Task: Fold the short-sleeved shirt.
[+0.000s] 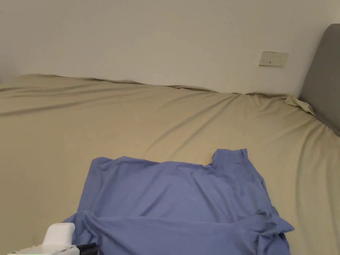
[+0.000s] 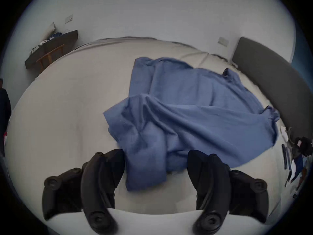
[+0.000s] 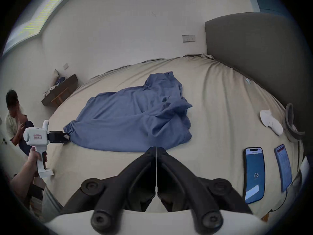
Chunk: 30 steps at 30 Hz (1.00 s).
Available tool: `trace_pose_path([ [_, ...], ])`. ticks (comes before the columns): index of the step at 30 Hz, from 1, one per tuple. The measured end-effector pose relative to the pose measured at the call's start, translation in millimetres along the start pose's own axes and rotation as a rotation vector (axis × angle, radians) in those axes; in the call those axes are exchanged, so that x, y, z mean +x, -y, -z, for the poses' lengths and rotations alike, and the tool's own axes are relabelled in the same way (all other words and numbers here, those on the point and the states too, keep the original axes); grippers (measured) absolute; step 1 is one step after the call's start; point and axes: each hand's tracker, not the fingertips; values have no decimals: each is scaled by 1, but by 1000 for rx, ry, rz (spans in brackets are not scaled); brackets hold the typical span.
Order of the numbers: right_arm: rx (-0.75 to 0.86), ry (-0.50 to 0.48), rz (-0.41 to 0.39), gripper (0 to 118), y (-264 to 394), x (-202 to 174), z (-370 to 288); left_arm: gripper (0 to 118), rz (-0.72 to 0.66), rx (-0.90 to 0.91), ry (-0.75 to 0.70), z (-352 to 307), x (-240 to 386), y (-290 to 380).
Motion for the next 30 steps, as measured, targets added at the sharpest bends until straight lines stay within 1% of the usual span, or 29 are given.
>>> trace_pose_path([
  [1,-1,3,0,3,-1,1,3,84,-7,-26,38,5,-3,0],
  [2,-1,9,9,6,-3,4,8,76,-7,-29,57,0,-4,5],
  [3,-4,13,25,32,-4,7,14,47,-10,15,66,-4,-7,5],
  [4,-12,29,40,66,-6,12,23,17,-14,34,71,-7,-11,2],
  [5,-37,39,49,99,-9,17,36,9,-22,38,86,-10,-17,1],
  [6,-67,55,48,113,-11,21,50,9,-35,35,94,-10,-20,-1],
  [8,-61,53,43,110,-14,29,77,9,-63,18,160,-7,-29,-6],
  [10,-131,13,26,110,-20,32,104,9,-32,16,141,-6,-29,-9],
  [11,-169,24,24,110,-22,32,118,9,7,11,148,-5,-28,-11],
  [13,-203,33,11,109,-23,31,139,9,14,19,147,-4,-26,-14],
  [14,-218,39,16,102,-23,31,145,9,4,16,154,-2,-26,-15],
  [15,-234,39,16,71,-23,31,148,9,-6,16,159,-2,-26,-16],
  [16,-235,63,10,38,-23,29,147,9,-32,24,175,-2,-28,-17],
  [17,-212,60,17,21,-22,29,141,9,-39,30,189,-2,-29,-18],
  [18,-174,55,36,20,-22,29,136,9,-40,37,194,-7,-26,-17],
  [21,-163,22,111,18,-23,32,120,9,-53,49,219,-11,-29,-22],
  [23,-129,-9,158,18,-27,37,107,9,-68,53,241,-21,-26,-24],
  [24,-116,-16,158,17,-29,38,99,9,-69,55,245,-25,-26,-26],
  [28,-97,-23,118,17,-43,36,69,8,-16,86,239,-41,-31,-29],
  [30,-99,-27,76,16,-48,33,55,8,5,92,238,-54,-30,-31],
])
